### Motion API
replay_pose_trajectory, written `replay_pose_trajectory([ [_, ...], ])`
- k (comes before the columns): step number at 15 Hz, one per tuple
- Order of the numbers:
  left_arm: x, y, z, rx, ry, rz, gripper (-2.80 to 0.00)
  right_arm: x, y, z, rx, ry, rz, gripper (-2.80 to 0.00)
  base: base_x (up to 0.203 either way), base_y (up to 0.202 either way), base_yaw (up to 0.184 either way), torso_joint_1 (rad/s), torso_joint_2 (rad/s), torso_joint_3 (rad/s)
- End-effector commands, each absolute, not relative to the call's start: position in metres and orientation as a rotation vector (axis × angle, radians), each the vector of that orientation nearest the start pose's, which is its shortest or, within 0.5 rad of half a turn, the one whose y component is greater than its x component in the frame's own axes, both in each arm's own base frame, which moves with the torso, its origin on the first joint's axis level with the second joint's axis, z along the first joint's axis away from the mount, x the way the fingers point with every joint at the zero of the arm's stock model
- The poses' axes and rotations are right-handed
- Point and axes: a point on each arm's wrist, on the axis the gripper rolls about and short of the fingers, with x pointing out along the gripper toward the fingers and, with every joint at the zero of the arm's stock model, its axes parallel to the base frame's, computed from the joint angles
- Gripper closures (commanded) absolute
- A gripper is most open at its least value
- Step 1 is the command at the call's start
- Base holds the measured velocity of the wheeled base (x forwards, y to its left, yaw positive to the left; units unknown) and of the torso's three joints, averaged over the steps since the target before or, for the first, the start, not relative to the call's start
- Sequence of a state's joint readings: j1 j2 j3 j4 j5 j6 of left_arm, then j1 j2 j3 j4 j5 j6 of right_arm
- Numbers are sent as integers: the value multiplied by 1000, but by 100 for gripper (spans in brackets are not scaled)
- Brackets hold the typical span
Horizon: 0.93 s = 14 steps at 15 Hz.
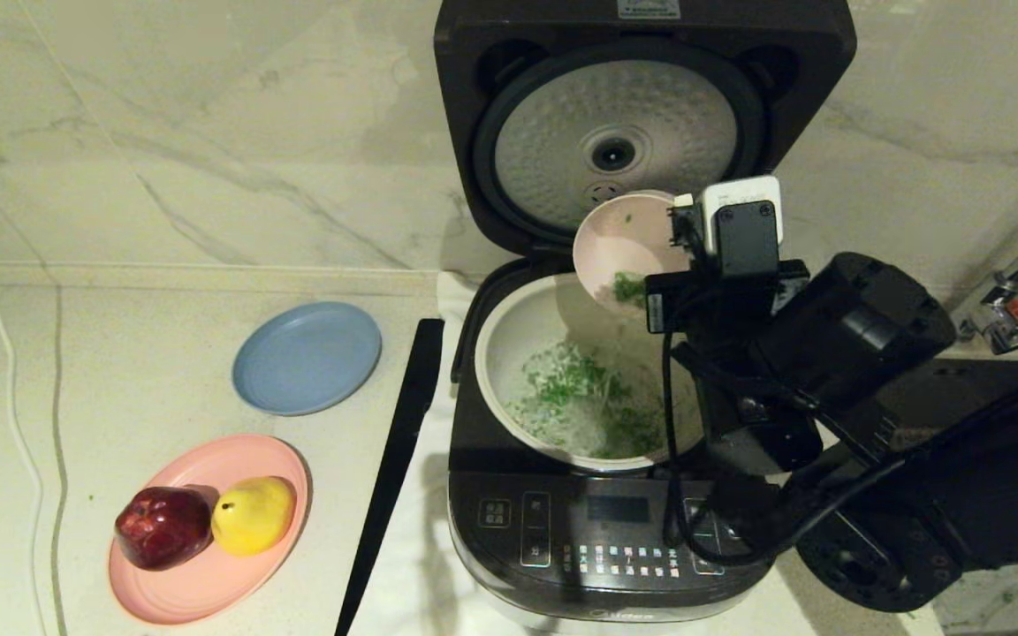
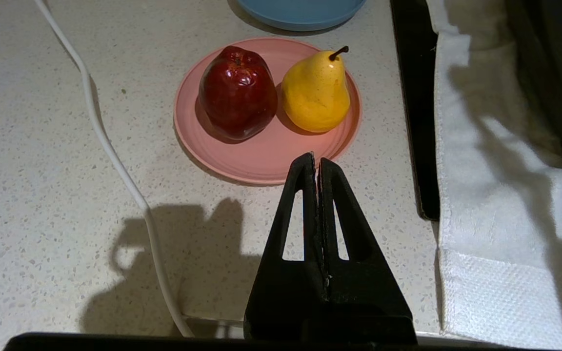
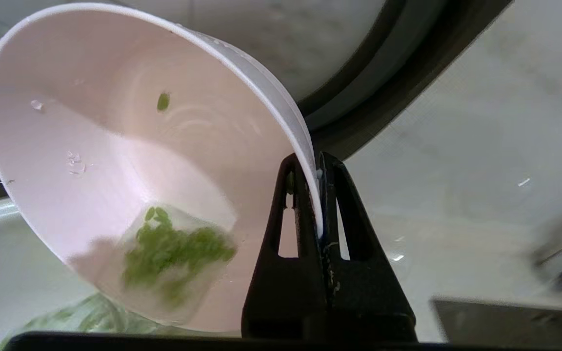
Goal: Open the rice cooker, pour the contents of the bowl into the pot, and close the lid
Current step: Pour the water from the bowl into the rice cooker
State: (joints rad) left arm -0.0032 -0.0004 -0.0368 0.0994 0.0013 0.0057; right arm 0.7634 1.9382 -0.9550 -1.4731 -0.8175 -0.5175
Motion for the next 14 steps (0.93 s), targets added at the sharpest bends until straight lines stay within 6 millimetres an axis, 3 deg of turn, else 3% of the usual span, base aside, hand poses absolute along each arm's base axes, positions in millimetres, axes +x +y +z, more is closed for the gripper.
replay_pose_trajectory([
  [1, -26, 0, 75, 6, 61, -2, 0, 268, 239, 203, -217, -306, -136, 0, 0, 0, 0, 0, 0, 0],
  [12, -26, 0, 75, 6, 61, -2, 0, 259, 251, 229, -141, -358, -146, 0, 0, 0, 0, 0, 0, 0],
  [14, -26, 0, 75, 6, 61, -2, 0, 257, 258, 215, -172, -325, -132, 0, 0, 0, 0, 0, 0, 0],
])
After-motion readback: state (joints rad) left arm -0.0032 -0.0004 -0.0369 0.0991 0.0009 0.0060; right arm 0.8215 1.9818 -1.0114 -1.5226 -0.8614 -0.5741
